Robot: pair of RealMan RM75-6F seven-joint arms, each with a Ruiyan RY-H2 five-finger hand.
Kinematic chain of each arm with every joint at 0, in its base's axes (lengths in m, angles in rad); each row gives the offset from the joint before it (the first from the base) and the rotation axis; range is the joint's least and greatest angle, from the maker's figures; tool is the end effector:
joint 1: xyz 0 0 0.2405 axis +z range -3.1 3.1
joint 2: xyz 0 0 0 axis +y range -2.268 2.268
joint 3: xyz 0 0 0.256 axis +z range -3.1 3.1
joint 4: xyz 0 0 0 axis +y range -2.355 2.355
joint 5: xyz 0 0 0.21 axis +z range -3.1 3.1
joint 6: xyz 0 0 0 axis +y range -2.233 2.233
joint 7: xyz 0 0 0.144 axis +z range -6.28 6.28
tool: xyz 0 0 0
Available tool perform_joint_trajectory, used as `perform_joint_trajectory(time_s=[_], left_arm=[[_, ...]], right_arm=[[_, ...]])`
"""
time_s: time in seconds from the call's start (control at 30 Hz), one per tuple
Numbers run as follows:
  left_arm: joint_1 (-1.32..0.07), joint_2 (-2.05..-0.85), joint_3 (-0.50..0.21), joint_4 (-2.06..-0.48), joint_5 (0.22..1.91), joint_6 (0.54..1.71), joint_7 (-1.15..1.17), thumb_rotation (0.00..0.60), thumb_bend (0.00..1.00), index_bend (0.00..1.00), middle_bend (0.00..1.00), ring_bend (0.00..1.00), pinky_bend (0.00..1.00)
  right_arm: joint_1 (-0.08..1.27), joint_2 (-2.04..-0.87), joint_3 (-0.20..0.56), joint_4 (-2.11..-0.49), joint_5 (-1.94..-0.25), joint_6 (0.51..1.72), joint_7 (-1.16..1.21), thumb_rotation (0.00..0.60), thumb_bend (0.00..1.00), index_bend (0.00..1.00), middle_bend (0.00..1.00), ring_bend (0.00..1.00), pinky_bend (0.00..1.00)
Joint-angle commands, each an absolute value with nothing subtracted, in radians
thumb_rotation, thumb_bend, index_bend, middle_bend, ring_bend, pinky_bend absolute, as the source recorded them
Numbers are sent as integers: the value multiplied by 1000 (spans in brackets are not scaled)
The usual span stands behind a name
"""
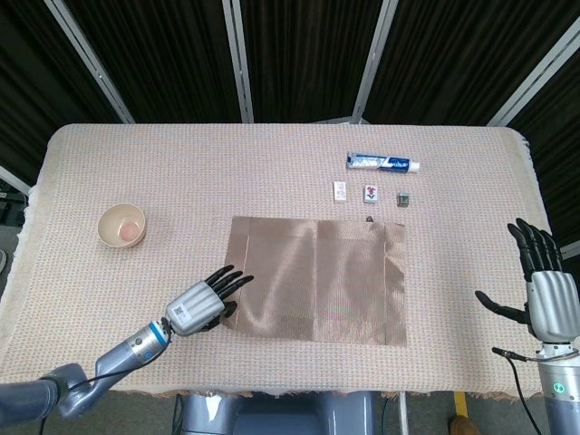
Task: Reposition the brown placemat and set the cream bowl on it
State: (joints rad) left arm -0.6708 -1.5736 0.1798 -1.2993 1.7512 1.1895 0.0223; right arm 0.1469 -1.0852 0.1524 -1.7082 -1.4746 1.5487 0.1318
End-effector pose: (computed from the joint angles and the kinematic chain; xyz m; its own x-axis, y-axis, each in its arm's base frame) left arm -0.1857 0.2531 -0.0400 0.5782 0.1945 0.7923 0.5911 -0.7693 -0.2426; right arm -0.2721 -0.2161 0.1857 0.1863 0.1663 0.9683 -0.9754 -0.0870 0.2026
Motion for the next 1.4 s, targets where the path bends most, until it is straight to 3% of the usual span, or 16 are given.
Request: perform_joint_trajectory(time_s=[0.03,0.43,1.27,1.37,1.4], left_arm=[[-643,-1512,219,-1411,1769,1190,96,600,468,646,0,0,0],[-602,-1456,257,-1513,1761,1147,184,600,470,652,0,0,0],[-520,-1415,271,-1486,1775,1187,162,600,467,652,0,0,0],[-515,-1413,271,-1484,1779,1188,160,600,453,620,0,0,0],[-513,-1413,270,-1482,1778,1189,160,600,420,554,0,0,0]], right_arm=[[144,-1082,153,-1712,-1478,1553,133,600,0,0,0,0,0],[136,-1074,157,-1723,-1487,1564,137,600,0,0,0,0,0],[121,-1062,156,-1745,-1514,1584,139,600,0,0,0,0,0],[120,-1060,156,-1747,-1517,1586,139,600,0,0,0,0,0],[120,-1060,155,-1747,-1518,1586,139,600,0,0,0,0,0]])
